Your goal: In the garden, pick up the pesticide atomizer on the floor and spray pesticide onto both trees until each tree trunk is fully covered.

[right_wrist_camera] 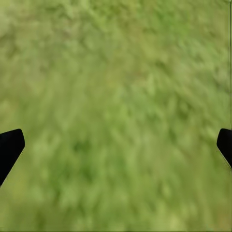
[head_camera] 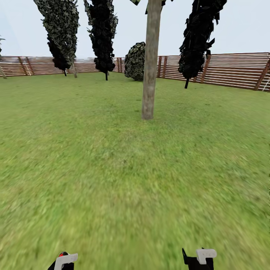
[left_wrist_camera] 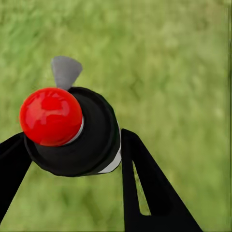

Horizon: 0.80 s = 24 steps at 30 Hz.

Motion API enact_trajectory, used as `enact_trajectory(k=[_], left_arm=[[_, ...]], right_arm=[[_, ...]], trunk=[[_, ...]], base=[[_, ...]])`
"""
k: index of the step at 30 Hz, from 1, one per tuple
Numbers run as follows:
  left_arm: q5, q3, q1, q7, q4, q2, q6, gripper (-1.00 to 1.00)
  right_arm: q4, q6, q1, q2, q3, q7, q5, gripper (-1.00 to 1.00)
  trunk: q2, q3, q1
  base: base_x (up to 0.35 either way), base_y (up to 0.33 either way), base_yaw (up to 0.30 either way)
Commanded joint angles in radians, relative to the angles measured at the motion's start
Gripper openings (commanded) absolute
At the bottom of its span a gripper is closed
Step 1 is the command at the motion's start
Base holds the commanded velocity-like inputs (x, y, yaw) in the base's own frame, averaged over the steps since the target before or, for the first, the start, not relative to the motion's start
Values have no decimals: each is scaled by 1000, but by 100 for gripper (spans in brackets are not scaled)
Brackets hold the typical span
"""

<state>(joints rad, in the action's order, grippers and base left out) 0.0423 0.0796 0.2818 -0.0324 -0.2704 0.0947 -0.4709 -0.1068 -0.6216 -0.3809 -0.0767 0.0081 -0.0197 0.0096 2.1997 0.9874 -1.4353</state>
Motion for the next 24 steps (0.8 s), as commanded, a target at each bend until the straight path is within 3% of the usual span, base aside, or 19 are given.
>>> enact_trajectory(k=[1,7,24], left_arm=[[4,0,0,0,0,0,-3,-100],[4,0,0,0,0,0,-3,-100],[2,0,0,0,0,0,-3,-100]], right_arm=[[1,-3,-1,0,1,-2,1,100],[1,-3,-1,0,1,-3,1,100],[1,-3,-1,0,1,-3,1,100]], trunk=[[0,1,0],[0,1,0],[0,1,0]], base=[[339,0,-199],[339,0,-144],[339,0,-5]])
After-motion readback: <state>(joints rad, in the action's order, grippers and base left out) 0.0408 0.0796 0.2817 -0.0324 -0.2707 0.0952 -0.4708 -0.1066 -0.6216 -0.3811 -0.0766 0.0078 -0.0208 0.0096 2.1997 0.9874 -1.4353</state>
